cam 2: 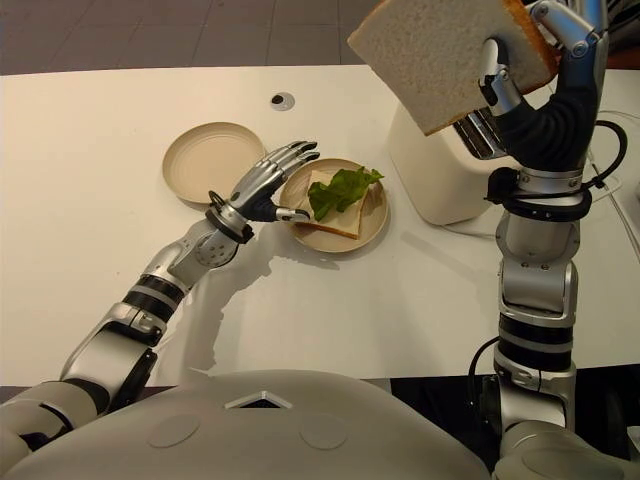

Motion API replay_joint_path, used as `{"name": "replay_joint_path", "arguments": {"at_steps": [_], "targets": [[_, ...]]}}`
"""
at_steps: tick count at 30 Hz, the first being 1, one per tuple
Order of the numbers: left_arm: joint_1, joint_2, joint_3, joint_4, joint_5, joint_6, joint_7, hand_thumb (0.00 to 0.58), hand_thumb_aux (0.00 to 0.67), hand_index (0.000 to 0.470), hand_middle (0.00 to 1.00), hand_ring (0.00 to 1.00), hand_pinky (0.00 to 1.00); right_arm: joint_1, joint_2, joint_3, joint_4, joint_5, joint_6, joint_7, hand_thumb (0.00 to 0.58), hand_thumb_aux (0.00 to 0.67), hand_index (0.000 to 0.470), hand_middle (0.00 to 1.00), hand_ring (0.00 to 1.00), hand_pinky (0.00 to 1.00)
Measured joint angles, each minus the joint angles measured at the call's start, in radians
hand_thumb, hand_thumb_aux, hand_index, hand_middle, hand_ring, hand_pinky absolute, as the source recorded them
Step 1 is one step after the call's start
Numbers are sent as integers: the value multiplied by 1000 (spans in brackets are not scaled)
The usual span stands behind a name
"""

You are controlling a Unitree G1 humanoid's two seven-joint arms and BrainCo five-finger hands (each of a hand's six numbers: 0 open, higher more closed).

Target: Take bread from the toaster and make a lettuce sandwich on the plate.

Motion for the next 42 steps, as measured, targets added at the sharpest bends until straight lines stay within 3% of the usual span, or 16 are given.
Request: {"name": "replay_joint_path", "arguments": {"at_steps": [8, 13, 22, 34, 38, 42], "targets": [[-149, -45, -76, 184, 137, 154, 281, 0, 0, 0, 0, 0, 0, -1, 63, 41, 51, -22, -20, 27, 580, 670, 470, 20, 20, 20], [-185, -67, -91, 296, 146, 220, 378, 0, 0, 0, 0, 0, 0, 0, 90, 54, 78, -43, -33, 29, 580, 670, 470, 16, 16, 16], [-199, -36, -103, 413, 118, 313, 401, 0, 0, 0, 0, 0, 0, 14, 117, 75, 86, -51, -42, 47, 580, 670, 470, 20, 20, 20], [-224, -61, -110, 517, 29, 319, 405, 0, 0, 0, 0, 0, 0, 48, 134, 102, 117, -63, -65, 60, 580, 670, 470, 8, 8, 8], [-172, 16, -85, 388, -8, 255, 412, 0, 0, 0, 0, 0, 0, 51, 136, 89, 128, -68, -66, 58, 580, 670, 470, 8, 8, 8], [-62, 99, -34, 196, -11, 299, 399, 0, 0, 0, 0, 0, 0, 49, 138, 80, 145, -70, -69, 56, 580, 670, 470, 8, 8, 8]]}}
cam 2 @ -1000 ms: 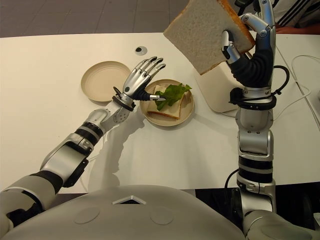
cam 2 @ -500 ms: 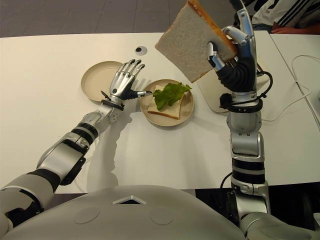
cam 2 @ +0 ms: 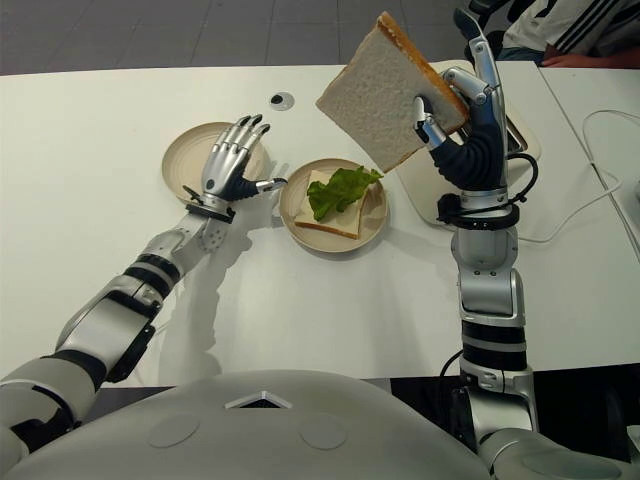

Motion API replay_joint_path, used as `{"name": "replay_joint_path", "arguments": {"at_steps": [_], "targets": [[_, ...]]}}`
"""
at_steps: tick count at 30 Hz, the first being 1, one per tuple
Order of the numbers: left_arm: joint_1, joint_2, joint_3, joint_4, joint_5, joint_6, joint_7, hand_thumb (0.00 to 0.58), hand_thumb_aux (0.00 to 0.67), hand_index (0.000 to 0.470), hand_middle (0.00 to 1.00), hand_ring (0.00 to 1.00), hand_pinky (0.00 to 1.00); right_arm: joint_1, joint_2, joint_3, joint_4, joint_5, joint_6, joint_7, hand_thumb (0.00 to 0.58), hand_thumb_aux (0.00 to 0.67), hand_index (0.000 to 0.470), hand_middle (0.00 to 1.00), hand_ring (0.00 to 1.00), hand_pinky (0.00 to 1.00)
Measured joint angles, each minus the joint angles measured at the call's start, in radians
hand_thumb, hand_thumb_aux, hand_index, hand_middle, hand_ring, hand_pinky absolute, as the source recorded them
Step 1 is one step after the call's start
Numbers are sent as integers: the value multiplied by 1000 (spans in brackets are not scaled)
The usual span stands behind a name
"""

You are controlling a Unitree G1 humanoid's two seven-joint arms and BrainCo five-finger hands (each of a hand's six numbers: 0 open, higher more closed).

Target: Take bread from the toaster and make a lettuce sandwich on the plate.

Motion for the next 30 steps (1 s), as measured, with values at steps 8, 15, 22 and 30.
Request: {"name": "replay_joint_path", "arguments": {"at_steps": [8, 15, 22, 30], "targets": [[66, -70, -81, -207, -53, -132, -207, 0, 0, 0, 0, 0, 0, -4, 2, -5, 6, -9, 0, -1, 580, 670, 470, 8, 8, 8], [-66, -205, -146, 30, 41, -66, -133, 0, 0, 0, 0, 0, 0, -19, 5, -7, 16, -9, 2, -1, 580, 670, 470, 8, 8, 8], [-121, -234, -143, 139, 53, 2, 15, 0, 0, 0, 0, 0, 0, -8, 5, -12, 37, -9, -9, -8, 580, 670, 470, 8, 8, 8], [-142, -191, -93, 273, 2, 31, 37, 0, 0, 0, 0, 0, 0, 27, 26, 16, 65, -48, -32, -28, 580, 670, 470, 12, 12, 12]]}}
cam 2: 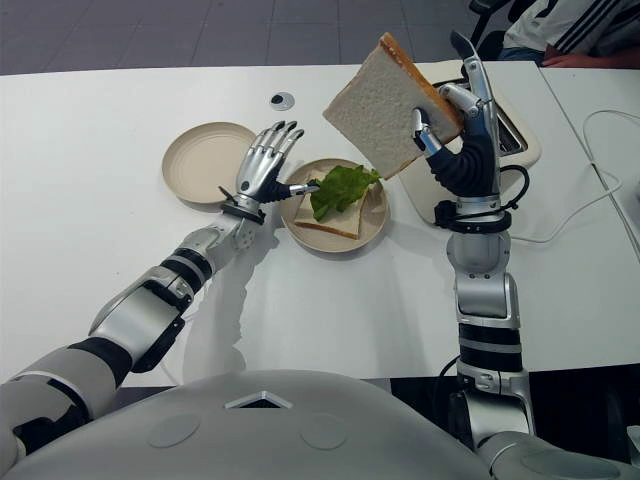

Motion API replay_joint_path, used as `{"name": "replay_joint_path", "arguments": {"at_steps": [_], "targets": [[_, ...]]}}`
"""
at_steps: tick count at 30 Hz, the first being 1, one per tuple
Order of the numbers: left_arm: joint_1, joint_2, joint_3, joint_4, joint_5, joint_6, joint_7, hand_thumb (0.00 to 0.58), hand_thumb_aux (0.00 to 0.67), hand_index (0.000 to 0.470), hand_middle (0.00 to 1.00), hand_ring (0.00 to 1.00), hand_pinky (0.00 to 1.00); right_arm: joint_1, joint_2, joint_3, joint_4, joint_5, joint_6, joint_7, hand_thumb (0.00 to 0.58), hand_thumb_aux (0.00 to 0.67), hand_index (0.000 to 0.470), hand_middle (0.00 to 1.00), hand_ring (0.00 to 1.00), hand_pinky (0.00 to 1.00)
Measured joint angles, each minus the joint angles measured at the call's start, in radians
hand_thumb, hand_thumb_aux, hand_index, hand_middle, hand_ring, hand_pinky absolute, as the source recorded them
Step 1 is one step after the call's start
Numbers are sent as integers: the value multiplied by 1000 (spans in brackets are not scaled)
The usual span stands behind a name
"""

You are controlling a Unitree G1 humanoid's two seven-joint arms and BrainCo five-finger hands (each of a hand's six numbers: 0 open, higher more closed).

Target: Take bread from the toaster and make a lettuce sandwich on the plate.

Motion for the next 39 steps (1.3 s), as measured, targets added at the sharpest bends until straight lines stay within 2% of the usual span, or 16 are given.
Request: {"name": "replay_joint_path", "arguments": {"at_steps": [5, 12, 15, 20, 26, 29, 33, 39], "targets": [[-3, -2, 11, 51, -37, -41, 3, 0, 0, 0, 0, 0, 0, -3, -6, 51, 62, 23, -18, 56, 580, 670, 470, 0, 0, 0], [-15, -7, 38, 76, -82, -68, -2, 0, 0, 0, 0, 0, 0, -22, -42, 0, 90, 119, -6, 107, 580, 670, 470, 8, 8, 8], [44, 23, 38, -29, -83, -114, 15, 0, 0, 0, 0, 0, 0, 1, -52, -37, 88, 162, -4, 114, 580, 670, 470, 8, 8, 8], [239, 113, 71, -325, -87, -167, 13, 0, 0, 0, 0, 0, 0, -48, -61, -69, 94, 210, 15, 129, 580, 670, 470, 8, 8, 8], [329, 143, 61, -575, -70, -219, -78, 0, 0, 0, 0, 0, 0, -53, -55, -89, 109, 223, 19, 123, 580, 670, 470, 8, 8, 8], [317, 111, 33, -548, 13, -140, -97, 0, 0, 0, 0, 0, 0, -54, -38, -74, 116, 221, 18, 122, 580, 670, 470, 12, 12, 12], [183, 72, -31, -430, 160, 8, -106, 0, 0, 0, 0, 0, 0, -92, -26, -47, 115, 193, 19, 121, 580, 670, 470, 8, 8, 8], [79, 47, -66, -331, 211, 88, -68, 0, 0, 0, 0, 0, 0, -134, -14, -16, 119, 176, 12, 115, 580, 670, 470, 16, 16, 16]]}}
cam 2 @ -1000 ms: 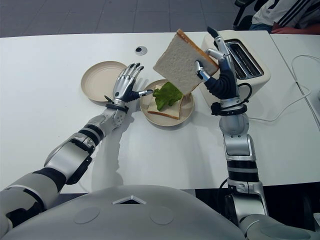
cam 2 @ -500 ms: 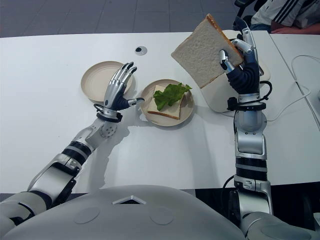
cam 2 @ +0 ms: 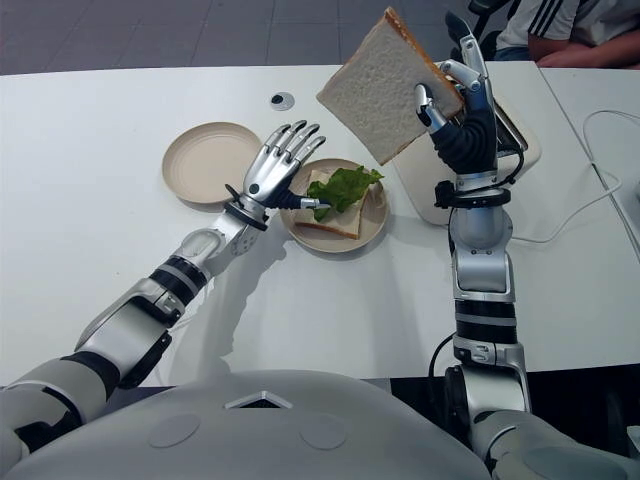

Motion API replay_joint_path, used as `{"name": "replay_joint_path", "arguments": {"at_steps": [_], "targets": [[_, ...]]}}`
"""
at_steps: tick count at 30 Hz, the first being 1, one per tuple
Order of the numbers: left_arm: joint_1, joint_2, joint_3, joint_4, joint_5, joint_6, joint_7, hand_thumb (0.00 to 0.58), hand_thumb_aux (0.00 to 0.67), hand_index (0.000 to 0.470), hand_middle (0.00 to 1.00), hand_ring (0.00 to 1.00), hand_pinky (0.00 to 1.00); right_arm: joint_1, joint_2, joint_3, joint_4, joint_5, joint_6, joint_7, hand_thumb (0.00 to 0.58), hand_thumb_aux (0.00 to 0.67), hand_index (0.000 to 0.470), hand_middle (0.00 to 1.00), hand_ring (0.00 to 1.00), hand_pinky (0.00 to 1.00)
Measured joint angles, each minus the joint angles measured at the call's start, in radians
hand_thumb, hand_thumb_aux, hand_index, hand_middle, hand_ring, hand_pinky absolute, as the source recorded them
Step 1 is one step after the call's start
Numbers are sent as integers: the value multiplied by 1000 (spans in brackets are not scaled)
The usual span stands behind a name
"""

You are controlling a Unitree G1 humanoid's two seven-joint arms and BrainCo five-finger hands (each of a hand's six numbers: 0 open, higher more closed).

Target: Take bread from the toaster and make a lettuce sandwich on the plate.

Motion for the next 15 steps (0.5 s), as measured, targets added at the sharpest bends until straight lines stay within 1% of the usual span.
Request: {"name": "replay_joint_path", "arguments": {"at_steps": [8, 13, 15], "targets": [[-42, -81, -28, 52, -23, -14, 16, 0, 0, 0, 0, 0, 0, -2, 2, 2, 51, -18, -10, -16, 580, 670, 470, 16, 16, 16], [-74, -88, -4, 121, -55, 20, 29, 0, 0, 0, 0, 0, 0, 0, 6, 3, 67, -19, -15, -21, 580, 670, 470, 16, 16, 16], [-111, -84, 21, 190, -78, 39, 44, 0, 0, 0, 0, 0, 0, 4, 13, 3, 74, -19, -17, -29, 580, 670, 470, 12, 12, 12]]}}
